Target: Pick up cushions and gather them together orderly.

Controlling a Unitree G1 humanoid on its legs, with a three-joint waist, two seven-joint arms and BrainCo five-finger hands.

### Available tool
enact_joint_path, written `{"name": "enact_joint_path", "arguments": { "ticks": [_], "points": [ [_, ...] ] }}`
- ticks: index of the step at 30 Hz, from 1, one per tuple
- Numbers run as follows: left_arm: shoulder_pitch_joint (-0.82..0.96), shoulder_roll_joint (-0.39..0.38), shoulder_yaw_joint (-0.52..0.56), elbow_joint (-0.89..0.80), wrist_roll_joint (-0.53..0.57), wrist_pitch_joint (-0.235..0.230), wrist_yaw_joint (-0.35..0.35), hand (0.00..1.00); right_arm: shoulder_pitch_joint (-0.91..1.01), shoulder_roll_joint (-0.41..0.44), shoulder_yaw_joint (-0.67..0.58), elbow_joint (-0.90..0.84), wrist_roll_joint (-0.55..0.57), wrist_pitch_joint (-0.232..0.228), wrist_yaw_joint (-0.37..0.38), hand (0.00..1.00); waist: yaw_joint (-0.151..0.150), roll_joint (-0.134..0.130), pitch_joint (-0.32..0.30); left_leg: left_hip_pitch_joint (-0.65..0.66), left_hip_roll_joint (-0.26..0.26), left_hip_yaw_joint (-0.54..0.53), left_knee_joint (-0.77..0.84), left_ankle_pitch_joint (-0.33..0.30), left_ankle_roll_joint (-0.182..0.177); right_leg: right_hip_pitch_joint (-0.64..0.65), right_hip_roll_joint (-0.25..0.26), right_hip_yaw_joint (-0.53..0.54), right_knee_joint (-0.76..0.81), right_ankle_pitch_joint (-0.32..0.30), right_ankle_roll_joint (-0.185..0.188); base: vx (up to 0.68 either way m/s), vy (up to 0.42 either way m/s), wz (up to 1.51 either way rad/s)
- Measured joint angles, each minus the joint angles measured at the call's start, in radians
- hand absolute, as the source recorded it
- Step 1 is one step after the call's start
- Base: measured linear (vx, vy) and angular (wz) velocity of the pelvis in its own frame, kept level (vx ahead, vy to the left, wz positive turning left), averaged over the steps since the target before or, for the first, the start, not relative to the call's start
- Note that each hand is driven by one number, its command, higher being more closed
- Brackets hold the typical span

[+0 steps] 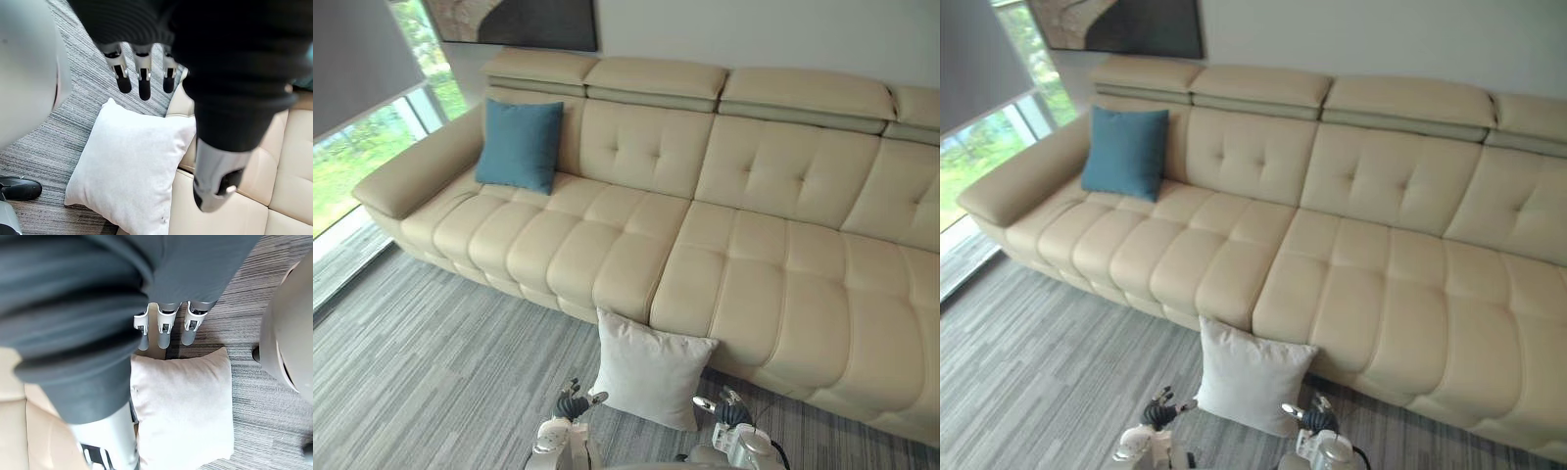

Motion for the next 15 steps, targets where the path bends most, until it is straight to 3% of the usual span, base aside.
{"name": "enact_joint_path", "arguments": {
  "ticks": [1, 5, 12, 14, 15],
  "points": [
    [-0.001, 0.003, 0.006, 0.01, 0.0, 0.001, 0.003, 0.0, 0.002, 0.003, 0.0, -0.003, 0.0, -0.003, 0.0, 0.0, -0.006, -0.021, -0.012, 0.009, -0.017, 0.02, -0.009, -0.004, 0.012, 0.001, -0.013, 0.016, -0.02, 0.006, 0.018, 0.15, 0.197, -0.52],
    [-0.007, 0.012, 0.011, 0.029, 0.001, 0.001, 0.003, 0.0, 0.006, 0.012, 0.015, 0.006, 0.0, -0.001, 0.001, 0.0, -0.005, -0.04, -0.024, 0.05, -0.046, 0.092, -0.032, -0.02, 0.036, 0.02, -0.039, 0.071, -0.078, 0.032, 0.051, 0.15, 0.203, -0.42],
    [-0.016, 0.018, 0.013, 0.043, -0.002, 0.0, 0.008, 0.0, -0.009, -0.002, 0.037, 0.011, 0.002, -0.001, -0.009, 0.0, 0.0, -0.024, -0.008, 0.073, -0.06, 0.12, -0.049, -0.022, 0.041, 0.01, -0.047, 0.096, -0.061, 0.036, 0.063, 0.03, 0.036, -0.14],
    [-0.031, 0.018, 0.015, 0.041, -0.006, 0.0, 0.018, 0.0, -0.036, -0.027, 0.05, 0.014, 0.003, -0.002, -0.014, 0.0, 0.0, -0.018, 0.014, 0.016, -0.057, 0.113, -0.005, -0.027, 0.043, -0.056, -0.048, 0.097, -0.001, 0.03, 0.064, -0.12, -0.042, -0.02],
    [-0.057, 0.02, 0.021, 0.028, -0.036, 0.002, 0.035, 0.0, -0.068, -0.051, 0.048, 0.012, 0.011, -0.005, -0.023, 0.0, -0.001, -0.016, 0.046, -0.078, -0.048, 0.097, 0.081, -0.055, 0.049, -0.134, -0.048, 0.096, 0.065, 0.007, 0.058, -0.16, -0.055, 0.04]
  ]
}}
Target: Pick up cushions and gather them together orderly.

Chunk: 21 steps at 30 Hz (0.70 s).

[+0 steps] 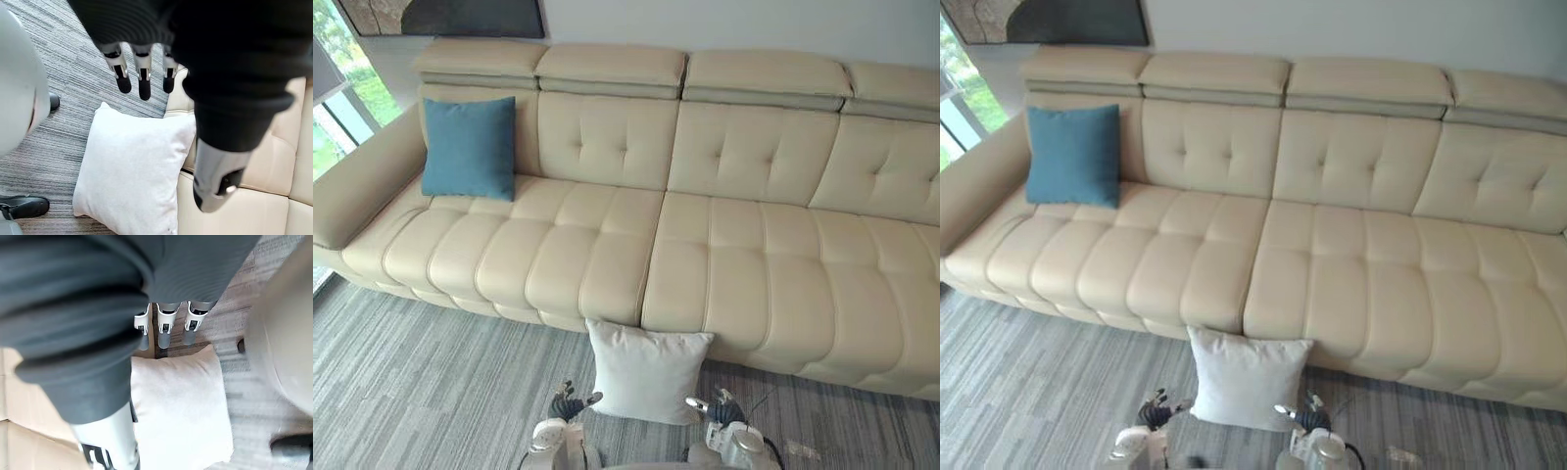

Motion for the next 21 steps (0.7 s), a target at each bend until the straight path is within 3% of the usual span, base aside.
{"name": "enact_joint_path", "arguments": {
  "ticks": [4, 8, 13, 21],
  "points": [
    [-0.064, 0.028, 0.009, -0.051, -0.066, 0.0, 0.041, 0.0, -0.077, -0.043, -0.03, -0.008, 0.032, -0.008, -0.03, 0.0, 0.0, 0.002, 0.087, -0.206, 0.021, -0.047, 0.197, -0.05, 0.002, -0.177, 0.002, -0.009, 0.171, -0.043, -0.01, -0.28, -0.053, 0.19],
    [-0.147, 0.066, 0.118, -0.126, -0.15, -0.004, 0.095, 0.0, -0.167, -0.058, -0.082, -0.03, 0.08, -0.023, -0.07, 0.0, 0.008, -0.012, 0.14, -0.417, 0.039, -0.067, 0.334, -0.068, 0.009, -0.384, 0.003, -0.004, 0.3, -0.052, -0.018, -0.27, -0.024, 0.02],
    [-0.318, 0.123, 0.2, -0.18, -0.222, -0.023, 0.13, 0.0, -0.316, -0.081, -0.117, -0.059, 0.117, -0.033, -0.097, 0.0, 0.014, -0.019, 0.192, -0.659, 0.039, -0.107, 0.403, -0.042, 0.019, -0.606, -0.002, -0.016, 0.36, -0.026, -0.028, -0.19, -0.004, 0.11],
    [-0.651, 0.309, 0.177, -0.239, -0.279, -0.032, 0.16, 0.0, -0.655, -0.222, -0.194, -0.092, 0.162, -0.042, -0.122, 0.0, 0.015, -0.027, 0.324, -0.998, 0.04, -0.143, 0.513, 0.022, 0.029, -0.929, -0.017, -0.033, 0.485, 0.006, -0.043, -0.11, -0.019, 0.14]
  ]
}}
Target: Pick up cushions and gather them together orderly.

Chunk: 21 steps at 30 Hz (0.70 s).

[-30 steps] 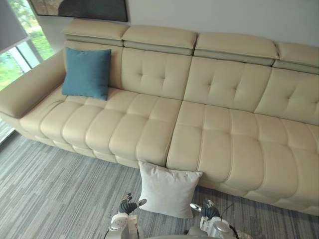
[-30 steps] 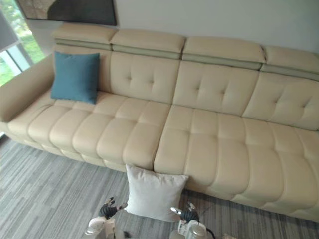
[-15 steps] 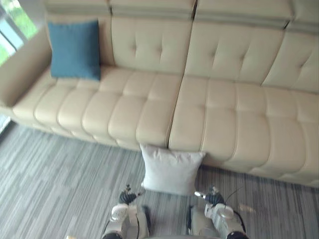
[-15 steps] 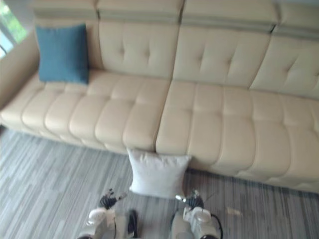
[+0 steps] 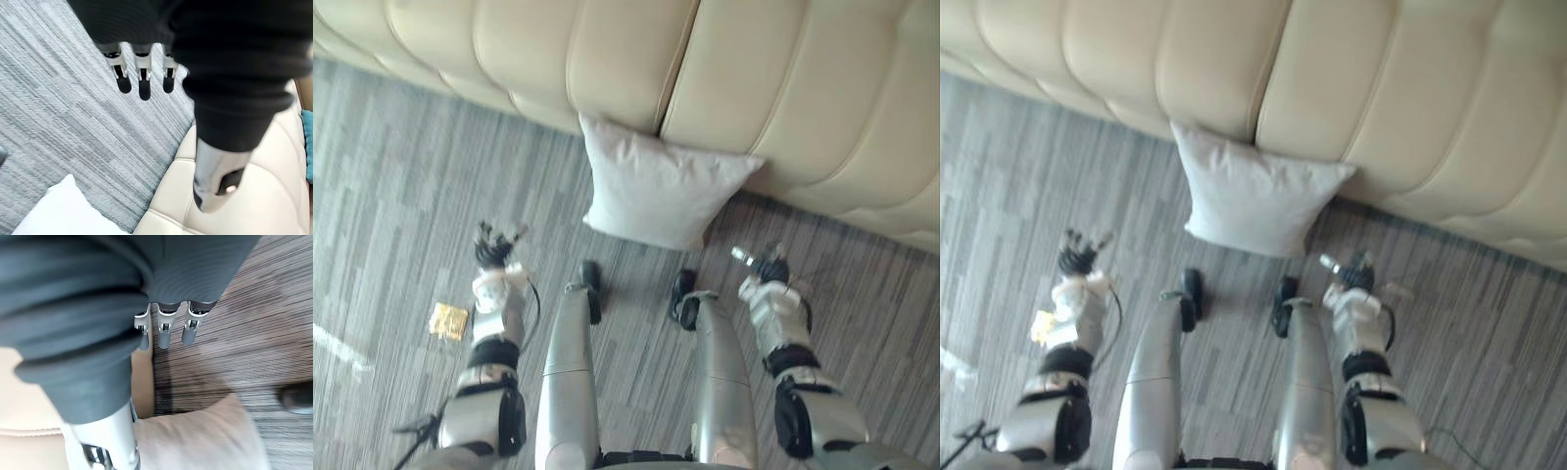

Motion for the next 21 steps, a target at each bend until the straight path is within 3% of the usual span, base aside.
{"name": "enact_joint_path", "arguments": {
  "ticks": [6, 16, 17, 18, 19, 21],
  "points": [
    [-0.212, 0.043, -0.101, -0.007, 0.001, -0.01, 0.003, 0.0, -0.204, -0.068, -0.001, 0.0, 0.033, -0.01, -0.007, 0.0, -0.001, 0.0, 0.034, -0.226, 0.001, -0.013, 0.105, 0.003, -0.002, -0.227, -0.002, 0.012, 0.116, -0.01, 0.003, -0.03, -0.008, 0.03],
    [-0.408, -0.001, -0.278, 0.003, 0.002, -0.002, 0.002, 0.0, -0.436, -0.021, 0.099, 0.006, 0.107, -0.026, -0.04, 0.0, -0.004, 0.002, 0.053, -0.408, 0.003, -0.029, 0.157, 0.004, -0.005, -0.414, -0.005, 0.014, 0.175, -0.013, -0.004, -0.05, 0.023, 0.0],
    [-0.424, -0.019, -0.288, 0.003, 0.002, -0.001, 0.006, 0.0, -0.451, -0.009, 0.103, 0.002, 0.114, -0.035, -0.049, 1.0, -0.004, 0.003, 0.055, -0.416, 0.003, -0.028, 0.158, 0.005, -0.006, -0.424, -0.005, 0.016, 0.175, -0.012, -0.005, 0.0, 0.039, -0.02],
    [-0.438, -0.034, -0.304, 0.003, 0.002, 0.0, 0.01, 0.0, -0.464, 0.001, 0.108, -0.001, 0.143, -0.045, -0.058, 1.0, -0.006, 0.002, 0.058, -0.422, 0.004, -0.027, 0.162, 0.008, -0.012, -0.429, -0.002, 0.019, 0.176, -0.011, -0.007, 0.0, 0.033, -0.04],
    [-0.448, -0.048, -0.309, 0.002, 0.002, 0.001, 0.012, 1.0, -0.469, 0.009, 0.108, -0.002, 0.15, -0.051, -0.066, 1.0, -0.009, 0.002, 0.058, -0.424, 0.006, -0.026, 0.168, 0.007, -0.012, -0.431, 0.0, 0.021, 0.178, -0.008, -0.013, 0.01, 0.033, -0.05],
    [-0.473, -0.069, -0.329, -0.002, 0.002, 0.001, 0.032, 1.0, -0.475, 0.017, 0.119, -0.007, 0.152, -0.053, -0.08, 1.0, -0.017, 0.002, 0.058, -0.427, 0.01, -0.017, 0.177, 0.002, -0.009, -0.437, 0.0, 0.027, 0.187, -0.009, -0.011, 0.01, 0.016, -0.01]
  ]
}}
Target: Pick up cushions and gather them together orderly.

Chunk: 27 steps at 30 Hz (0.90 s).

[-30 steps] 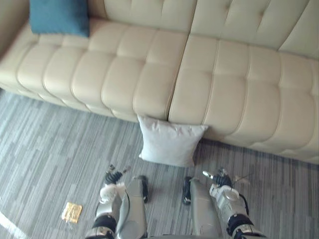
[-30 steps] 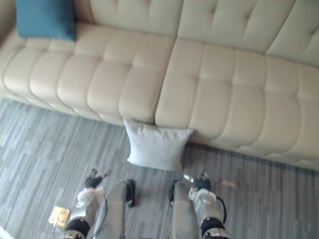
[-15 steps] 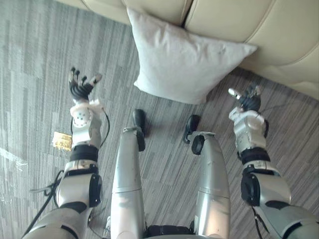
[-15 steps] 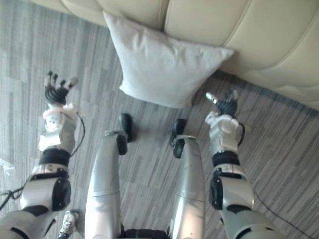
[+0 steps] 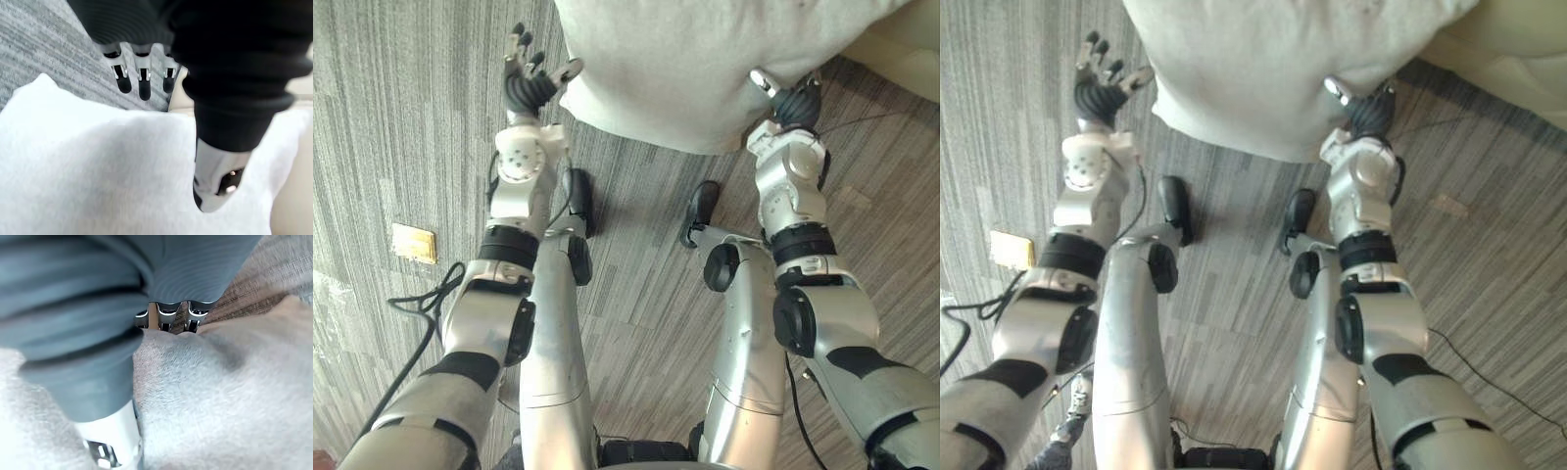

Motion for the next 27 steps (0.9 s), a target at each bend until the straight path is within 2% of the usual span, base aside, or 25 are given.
{"name": "enact_joint_path", "arguments": {
  "ticks": [3, 6, 13, 15, 17, 22, 23, 24, 26, 27],
  "points": [
    [-0.02, -0.003, -0.003, -0.001, 0.002, 0.005, 0.042, 1.0, 0.004, 0.003, 0.033, -0.031, 0.033, 0.003, -0.002, 1.0, -0.01, 0.0, 0.0, 0.0, 0.005, 0.006, 0.006, -0.002, -0.002, -0.008, 0.003, 0.007, 0.005, 0.0, 0.0, 0.0, 0.035, -0.07],
    [-0.019, 0.033, -0.002, -0.008, 0.007, 0.009, 0.068, 1.0, 0.008, 0.005, 0.072, -0.043, 0.065, 0.003, -0.002, 1.0, -0.011, 0.0, 0.0, 0.0, 0.015, 0.006, 0.013, -0.003, -0.004, -0.013, 0.015, 0.009, 0.01, 0.003, -0.005, -0.02, 0.02, -0.11],
    [0.021, 0.061, 0.009, -0.119, 0.019, 0.008, 0.102, 1.0, 0.125, 0.045, 0.138, -0.245, 0.108, 0.0, 0.001, 1.0, -0.017, -0.002, -0.002, 0.045, 0.032, 0.014, 0.001, -0.001, -0.006, 0.023, 0.033, 0.009, -0.011, 0.019, -0.003, -0.02, 0.015, -0.1],
    [0.068, 0.06, 0.005, -0.154, 0.019, 0.008, 0.104, 1.0, 0.174, 0.082, 0.143, -0.286, 0.109, -0.002, 0.002, 1.0, -0.029, -0.003, -0.004, 0.121, 0.032, 0.015, -0.048, 0.011, -0.013, 0.099, 0.035, 0.003, -0.058, 0.031, -0.015, 0.0, 0.0, -0.02],
    [0.119, 0.049, 0.001, -0.194, 0.02, 0.003, 0.104, 1.0, 0.238, 0.108, 0.144, -0.345, 0.109, -0.011, 0.002, 1.0, -0.032, -0.004, -0.006, 0.213, 0.031, 0.021, -0.11, 0.023, -0.02, 0.188, 0.038, -0.003, -0.112, 0.037, -0.008, 0.0, 0.0, 0.0],
    [0.284, -0.017, -0.008, -0.344, 0.019, -0.044, 0.105, 1.0, 0.4, 0.142, 0.162, -0.514, 0.106, -0.052, 0.003, 1.0, -0.036, -0.009, -0.017, 0.491, 0.024, 0.039, -0.291, 0.058, -0.036, 0.448, 0.045, -0.019, -0.267, 0.054, -0.016, 0.0, -0.053, 0.0],
    [0.294, -0.02, -0.009, -0.354, 0.019, -0.044, 0.105, 1.0, 0.408, 0.143, 0.165, -0.522, 0.105, -0.055, 0.003, 1.0, -0.036, -0.01, -0.018, 0.507, 0.024, 0.04, -0.299, 0.059, -0.038, 0.463, 0.046, -0.019, -0.274, 0.054, -0.016, 0.09, -0.08, -0.08],
    [0.361, -0.038, -0.031, -0.404, 0.02, -0.048, 0.108, 1.0, 0.47, 0.16, 0.17, -0.589, 0.101, -0.058, 0.003, 1.0, -0.035, -0.011, -0.023, 0.61, 0.02, 0.046, -0.359, 0.059, -0.038, 0.563, 0.051, -0.026, -0.33, 0.056, -0.02, 0.09, -0.064, -0.07],
    [0.479, -0.084, -0.054, -0.459, 0.03, -0.058, 0.109, 1.0, 0.579, 0.169, 0.184, -0.647, 0.062, -0.075, 0.003, 1.0, -0.035, -0.012, -0.106, 0.676, 0.014, 0.047, -0.411, 0.068, -0.051, 0.623, 0.052, -0.03, -0.369, 0.062, -0.028, 0.13, -0.051, -0.02],
    [0.515, -0.098, -0.063, -0.485, 0.043, -0.061, 0.109, 1.0, 0.613, 0.169, 0.185, -0.676, 0.055, -0.076, 0.003, 1.0, -0.033, -0.012, -0.107, 0.723, 0.011, 0.046, -0.429, 0.068, -0.051, 0.666, 0.052, -0.032, -0.38, 0.059, -0.024, 0.17, -0.043, -0.02]
  ]
}}
